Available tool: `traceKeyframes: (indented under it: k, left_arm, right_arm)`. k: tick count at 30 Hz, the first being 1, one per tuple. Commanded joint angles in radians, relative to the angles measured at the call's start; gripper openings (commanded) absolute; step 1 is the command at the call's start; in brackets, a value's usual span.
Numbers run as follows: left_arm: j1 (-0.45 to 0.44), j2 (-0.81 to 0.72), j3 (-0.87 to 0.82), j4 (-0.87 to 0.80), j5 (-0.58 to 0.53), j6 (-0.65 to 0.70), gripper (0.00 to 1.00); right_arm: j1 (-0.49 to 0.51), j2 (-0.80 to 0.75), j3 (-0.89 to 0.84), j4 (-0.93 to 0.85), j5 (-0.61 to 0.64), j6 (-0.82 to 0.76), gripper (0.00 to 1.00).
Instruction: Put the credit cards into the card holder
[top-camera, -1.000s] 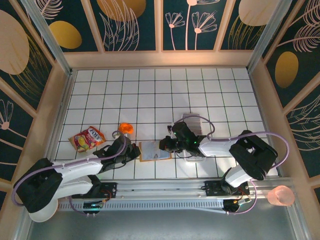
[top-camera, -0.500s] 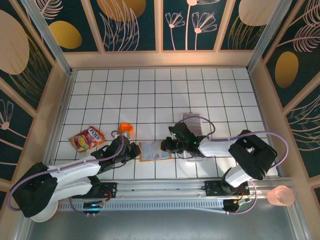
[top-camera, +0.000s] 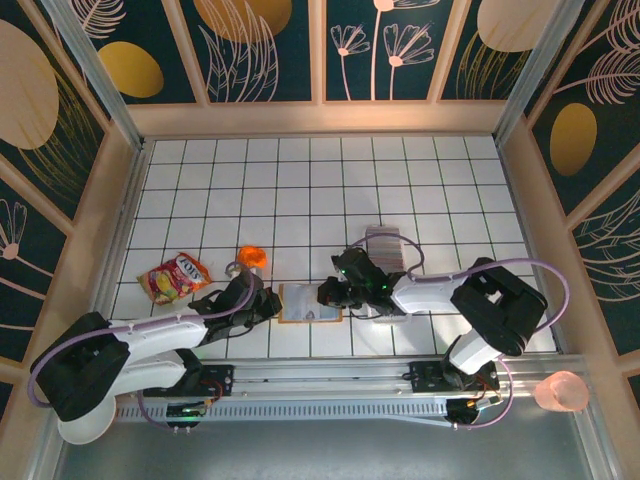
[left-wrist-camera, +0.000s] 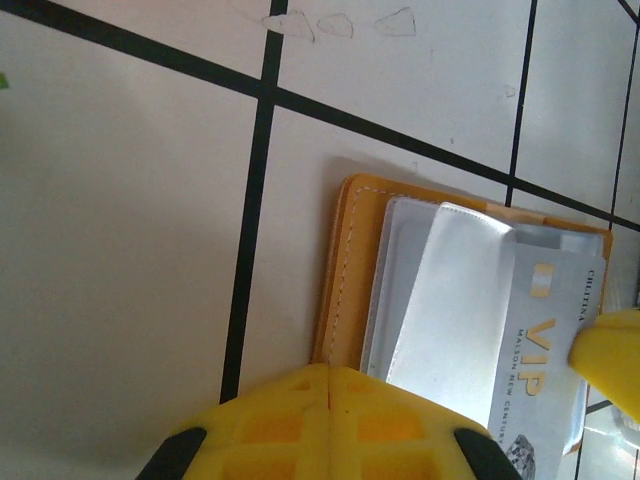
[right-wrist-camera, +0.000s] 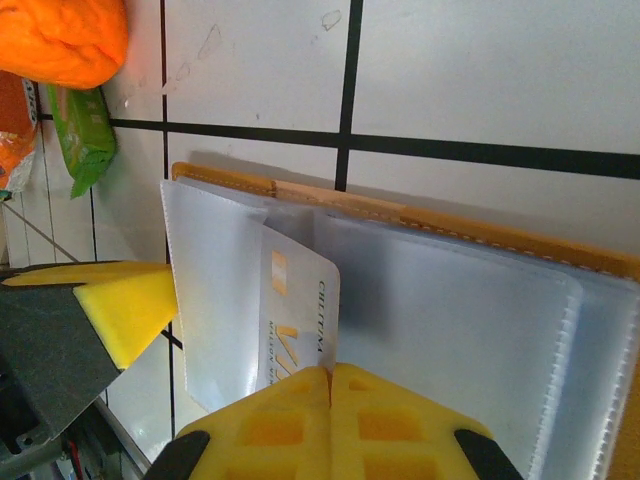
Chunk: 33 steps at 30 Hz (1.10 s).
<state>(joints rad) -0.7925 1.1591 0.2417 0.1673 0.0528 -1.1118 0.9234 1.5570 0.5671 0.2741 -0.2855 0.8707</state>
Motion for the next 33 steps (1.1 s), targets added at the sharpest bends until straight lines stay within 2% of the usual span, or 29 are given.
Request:
traceKeyframes:
  k: [1,10,24,33]
  left_arm:
    - [-0.005,0.011,-0.007,0.001,0.002,0.01,0.0]
    - [-0.007,0.005,-0.013,0.0,0.0,0.006,0.0]
    - [-0.007,-0.001,-0.017,0.003,0.0,0.003,0.0]
    - [-0.008,-0.001,-0.013,0.001,-0.003,0.004,0.0]
  right_arm:
    - [0.016,0.016,0.011,-0.006,0.028,0.0,0.0]
    - [0.043,0.029,0.033,0.023,0.039,0.037,0.0]
    - [0.063,0.014,0.023,0.047,0.181,0.184,0.0]
    - [0.101,0.069,0.077,0.087,0.129,0.156,0.0]
